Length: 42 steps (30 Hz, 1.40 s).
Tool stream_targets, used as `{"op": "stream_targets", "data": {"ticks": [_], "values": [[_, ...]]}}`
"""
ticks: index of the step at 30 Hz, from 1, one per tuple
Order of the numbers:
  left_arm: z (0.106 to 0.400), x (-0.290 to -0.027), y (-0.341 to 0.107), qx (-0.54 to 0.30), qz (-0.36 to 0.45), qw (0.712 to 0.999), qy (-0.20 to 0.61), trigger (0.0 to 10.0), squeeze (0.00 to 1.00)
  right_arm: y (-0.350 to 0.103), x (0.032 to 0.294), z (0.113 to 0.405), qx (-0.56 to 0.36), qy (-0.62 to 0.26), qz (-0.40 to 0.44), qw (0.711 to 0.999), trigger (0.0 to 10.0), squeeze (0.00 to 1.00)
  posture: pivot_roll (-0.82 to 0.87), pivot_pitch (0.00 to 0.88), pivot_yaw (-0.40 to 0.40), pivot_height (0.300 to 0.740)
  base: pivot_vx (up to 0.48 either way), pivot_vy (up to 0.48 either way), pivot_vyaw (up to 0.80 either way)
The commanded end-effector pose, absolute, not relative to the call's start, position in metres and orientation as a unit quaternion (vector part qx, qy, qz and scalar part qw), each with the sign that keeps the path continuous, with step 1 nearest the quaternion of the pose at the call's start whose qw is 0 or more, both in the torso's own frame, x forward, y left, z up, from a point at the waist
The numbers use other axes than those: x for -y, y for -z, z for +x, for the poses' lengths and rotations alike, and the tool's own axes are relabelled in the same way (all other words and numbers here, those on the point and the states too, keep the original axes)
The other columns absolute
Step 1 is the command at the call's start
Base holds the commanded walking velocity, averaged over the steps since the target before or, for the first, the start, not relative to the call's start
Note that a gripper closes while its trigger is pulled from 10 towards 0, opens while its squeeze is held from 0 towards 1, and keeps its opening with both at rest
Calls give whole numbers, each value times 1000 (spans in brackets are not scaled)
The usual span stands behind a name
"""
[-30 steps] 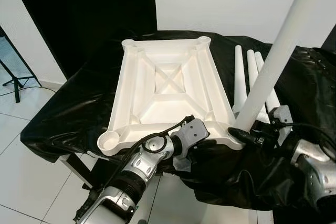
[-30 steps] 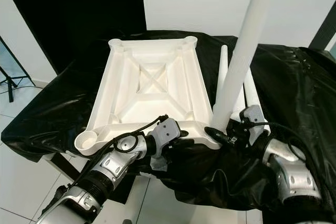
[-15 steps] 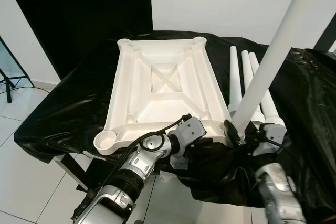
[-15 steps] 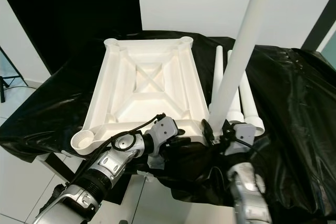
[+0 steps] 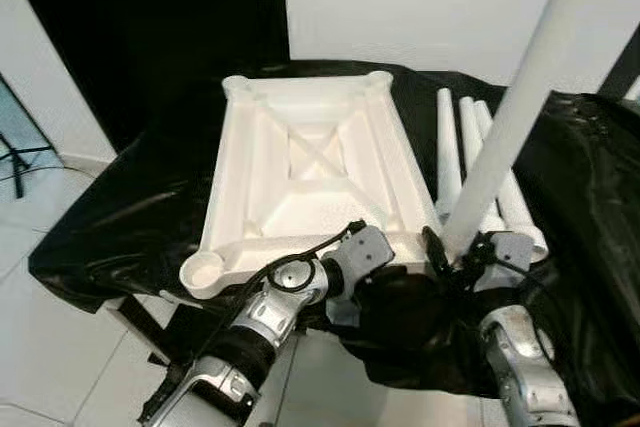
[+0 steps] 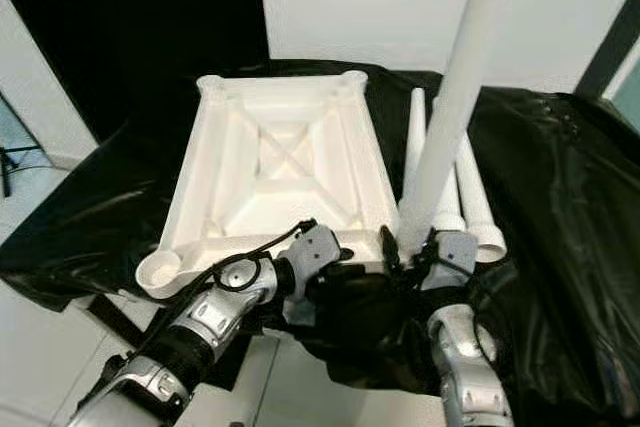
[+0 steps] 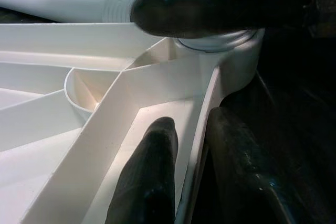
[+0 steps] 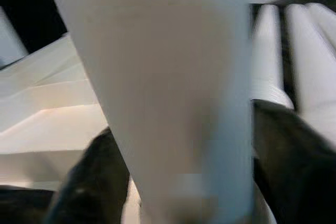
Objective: Building children table
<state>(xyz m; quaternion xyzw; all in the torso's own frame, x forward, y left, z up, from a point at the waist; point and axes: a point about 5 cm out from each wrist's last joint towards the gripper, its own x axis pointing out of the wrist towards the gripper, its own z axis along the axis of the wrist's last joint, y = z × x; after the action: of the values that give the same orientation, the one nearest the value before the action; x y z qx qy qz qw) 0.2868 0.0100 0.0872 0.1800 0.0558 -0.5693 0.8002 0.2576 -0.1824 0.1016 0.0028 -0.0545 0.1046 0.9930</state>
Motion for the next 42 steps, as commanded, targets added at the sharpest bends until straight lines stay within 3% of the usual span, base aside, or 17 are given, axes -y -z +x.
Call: {"op": "stream_targets", "data": {"ticks": [1, 2, 3, 4, 6, 9, 10, 11, 12, 19, 30, 31, 33, 34, 35, 37, 42], "values": [[272, -15, -55, -133, 188, 773, 592, 10000, 0, -102, 186, 260, 48, -128, 5, 991, 10000, 1000, 201, 0, -23, 740, 0, 0, 0], [272, -15, -55, -133, 188, 772, 592, 10000, 0, -105, 190, 263, 46, -160, -4, 986, 10000, 651, 199, 0, -21, 740, 0, 0, 0], [273, -15, -55, -132, 189, 772, 592, 10000, 0, -109, 191, 264, 41, -211, -18, 976, 10000, 0, 198, 0, -21, 740, 0, 0, 0], [273, -15, -55, -132, 189, 772, 592, 10000, 0, -109, 191, 264, 41, -211, -18, 976, 10000, 0, 198, 0, -21, 740, 0, 0, 0], [274, -14, -56, -131, 189, 772, 593, 10000, 0, -112, 191, 262, 21, -314, -38, 948, 10000, 0, 197, 0, -20, 740, 0, 0, 0], [274, -14, -56, -132, 189, 772, 593, 10000, 0, -112, 192, 260, 10, -341, -45, 939, 9451, 0, 198, 0, -18, 740, 0, 0, 0], [274, -15, -56, -132, 190, 772, 592, 10000, 0, -111, 192, 260, 3, -358, -50, 932, 4980, 0, 198, 0, -18, 740, 0, 0, 0], [274, -15, -56, -132, 190, 772, 592, 10000, 0, -111, 192, 260, 3, -358, -50, 932, 4980, 0, 198, 0, -18, 740, 0, 0, 0], [274, -15, -56, -132, 190, 772, 592, 10000, 0, -110, 194, 259, -17, -385, -56, 921, 0, 0, 206, 0, -19, 740, 0, 0, 0], [275, -17, -56, -131, 192, 774, 589, 10000, 0, -109, 202, 262, -61, -434, -66, 896, 0, 0, 212, 0, -20, 740, 0, 0, 0], [275, -18, -55, -132, 193, 773, 589, 10000, 0, -104, 202, 263, -67, -417, -39, 906, 0, 0, 210, 0, -15, 740, 0, 0, 0], [275, -18, -56, -132, 193, 773, 589, 10000, 0, -102, 198, 264, -42, -364, -31, 930, 0, 0, 213, 0, -21, 740, 0, 0, 0], [275, -18, -56, -132, 193, 773, 589, 10000, 0, -102, 198, 264, -42, -364, -31, 930, 0, 0, 213, 0, -21, 740, 0, 0, 0], [275, -17, -56, -131, 193, 774, 589, 10000, 0, -100, 195, 265, -6, -276, -27, 961, 0, 0, 212, 0, -24, 740, 0, 0, 0], [275, -17, -56, -131, 193, 774, 589, 10000, 0, -100, 195, 265, -6, -276, -27, 961, 0, 0, 212, 0, -24, 740, 0, 0, 0], [274, -16, -55, -131, 191, 774, 589, 10000, 0, -93, 186, 257, 32, -121, -9, 992, 0, 0, 215, 0, -24, 740, 0, 0, 0], [273, -15, -55, -132, 188, 774, 590, 10000, 0, -92, 173, 260, 40, -53, 12, 998, 0, 0, 212, 0, -24, 740, 0, 0, 0]]}}
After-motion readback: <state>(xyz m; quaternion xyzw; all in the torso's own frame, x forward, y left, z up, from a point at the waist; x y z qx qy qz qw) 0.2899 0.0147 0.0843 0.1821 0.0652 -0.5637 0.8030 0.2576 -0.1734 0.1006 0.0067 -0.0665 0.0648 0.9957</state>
